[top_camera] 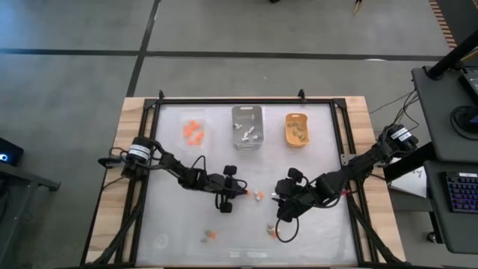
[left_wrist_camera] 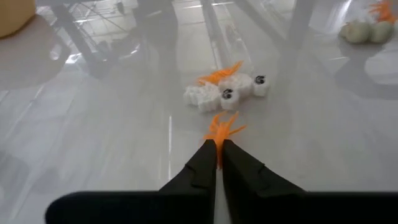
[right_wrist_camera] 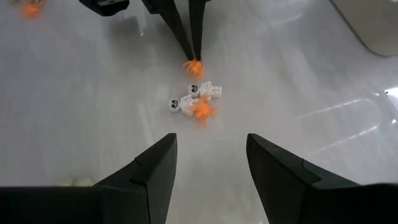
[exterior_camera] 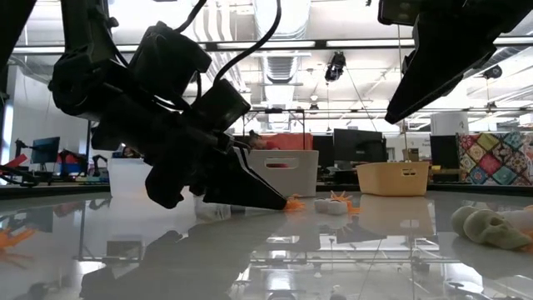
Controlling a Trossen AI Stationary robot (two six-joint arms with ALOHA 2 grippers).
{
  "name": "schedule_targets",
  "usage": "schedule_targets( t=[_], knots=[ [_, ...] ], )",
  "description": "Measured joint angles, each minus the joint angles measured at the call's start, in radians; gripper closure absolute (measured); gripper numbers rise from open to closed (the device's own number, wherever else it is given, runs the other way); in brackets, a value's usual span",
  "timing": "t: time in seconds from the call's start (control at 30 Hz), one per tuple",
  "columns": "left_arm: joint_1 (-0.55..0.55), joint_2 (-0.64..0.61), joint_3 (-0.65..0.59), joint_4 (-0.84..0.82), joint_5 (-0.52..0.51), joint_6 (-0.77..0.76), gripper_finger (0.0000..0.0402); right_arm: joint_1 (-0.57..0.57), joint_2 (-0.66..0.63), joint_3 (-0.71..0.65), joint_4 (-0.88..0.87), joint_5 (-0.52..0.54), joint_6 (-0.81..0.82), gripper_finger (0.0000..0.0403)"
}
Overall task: Sort Halloween decoration
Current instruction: Put the orange spider toy into the transparent white bin
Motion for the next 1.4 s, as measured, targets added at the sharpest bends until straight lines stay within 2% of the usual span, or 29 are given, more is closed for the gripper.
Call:
schedule_targets(
  t=[0.27,0.47,0.6,0.73,0.8,0.9,1.03,1.1,1.2,1.27,1.33,1.4],
  knots=[
    [0.000,-0.016,-0.001,-0.005,-0.012,0.000,0.0401,0.000,0.000,0.000,0.016,0.000,0.000,0.0216],
    [0.000,-0.083,-0.032,-0.005,-0.009,0.000,0.0401,0.000,0.000,0.000,0.019,0.001,0.000,0.0216],
    [-0.001,-0.180,-0.086,-0.005,-0.017,0.000,0.0401,0.000,0.000,0.000,0.021,0.007,0.000,0.0216],
    [-0.001,-0.356,-0.161,-0.065,-0.088,0.000,0.0401,0.000,0.000,0.000,0.025,0.009,-0.001,0.0216],
    [0.000,-0.470,-0.190,-0.153,-0.160,0.002,0.0401,0.000,0.000,0.000,0.026,0.023,-0.006,0.0216],
    [0.000,-0.644,-0.217,-0.355,-0.352,0.012,0.0401,-0.001,0.000,0.000,0.026,0.026,-0.008,0.0216],
    [0.037,-0.857,-0.224,-0.738,-0.609,-0.025,0.0401,-0.002,0.000,0.000,0.038,0.027,-0.015,0.0216],
    [0.087,-0.944,-0.209,-0.944,-0.684,-0.098,0.0401,-0.002,0.000,0.000,0.051,0.027,-0.027,0.0216],
    [0.211,-1.038,-0.172,-1.202,-0.692,-0.238,0.0401,-0.007,0.000,0.000,0.051,0.029,-0.028,0.0216],
    [0.311,-1.073,-0.154,-1.295,-0.657,-0.317,0.0401,-0.012,0.000,0.000,0.052,0.030,-0.032,0.0216],
    [0.411,-1.093,-0.143,-1.333,-0.579,-0.359,0.0401,-0.017,0.000,0.000,0.056,0.030,-0.035,0.0216],
    [0.491,-1.100,-0.139,-1.328,-0.458,-0.367,0.0401,-0.022,0.001,0.000,0.060,0.030,-0.039,0.0216]
  ],
)
